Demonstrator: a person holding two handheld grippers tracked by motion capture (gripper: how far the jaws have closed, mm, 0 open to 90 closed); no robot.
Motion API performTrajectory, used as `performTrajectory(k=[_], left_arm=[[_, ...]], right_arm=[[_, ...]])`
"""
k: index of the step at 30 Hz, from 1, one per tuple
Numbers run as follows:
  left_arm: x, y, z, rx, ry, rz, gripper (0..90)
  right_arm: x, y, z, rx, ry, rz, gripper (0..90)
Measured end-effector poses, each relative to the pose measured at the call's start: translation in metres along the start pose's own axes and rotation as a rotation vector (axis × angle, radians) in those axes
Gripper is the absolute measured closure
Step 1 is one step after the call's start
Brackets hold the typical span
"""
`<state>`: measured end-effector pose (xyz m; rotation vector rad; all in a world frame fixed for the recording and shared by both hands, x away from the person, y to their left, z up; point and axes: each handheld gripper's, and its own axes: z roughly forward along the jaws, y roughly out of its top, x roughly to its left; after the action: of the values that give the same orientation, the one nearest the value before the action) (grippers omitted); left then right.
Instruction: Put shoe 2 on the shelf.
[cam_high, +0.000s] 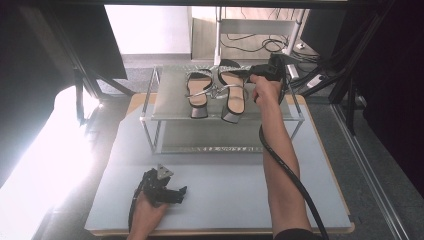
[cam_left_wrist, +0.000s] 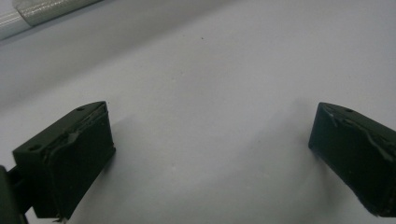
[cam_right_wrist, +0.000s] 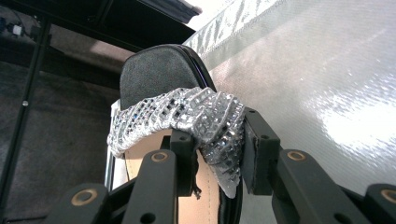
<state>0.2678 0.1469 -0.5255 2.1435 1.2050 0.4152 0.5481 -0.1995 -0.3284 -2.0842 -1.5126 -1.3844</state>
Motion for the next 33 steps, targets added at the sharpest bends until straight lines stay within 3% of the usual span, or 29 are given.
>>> performTrajectory(k=[11,16,21,27,33], left_arm=[[0.000,0.000,0.000,-0.003,0.001,-0.001,0.0],[0.000,0.000,0.000,-0.003,0.001,0.000,0.0],[0.000,0.000,0.000,-0.003,0.002,-0.001,0.0],[0.000,0.000,0.000,-0.001,0.001,0.000,0.0],[0.000,0.000,0.000,0.000,0.001,0.000,0.0]], right_arm=[[0.003,-0.004,0.026,0.030,-0.066,-0.064,68.6],[0.000,-0.004,0.029,0.021,-0.054,-0.055,67.5],[0.002,-0.004,0.027,0.011,-0.063,-0.078,65.8],[0.003,-0.005,0.028,-0.018,-0.137,-0.118,62.1],[0.003,-0.006,0.032,-0.022,-0.109,-0.116,60.4]])
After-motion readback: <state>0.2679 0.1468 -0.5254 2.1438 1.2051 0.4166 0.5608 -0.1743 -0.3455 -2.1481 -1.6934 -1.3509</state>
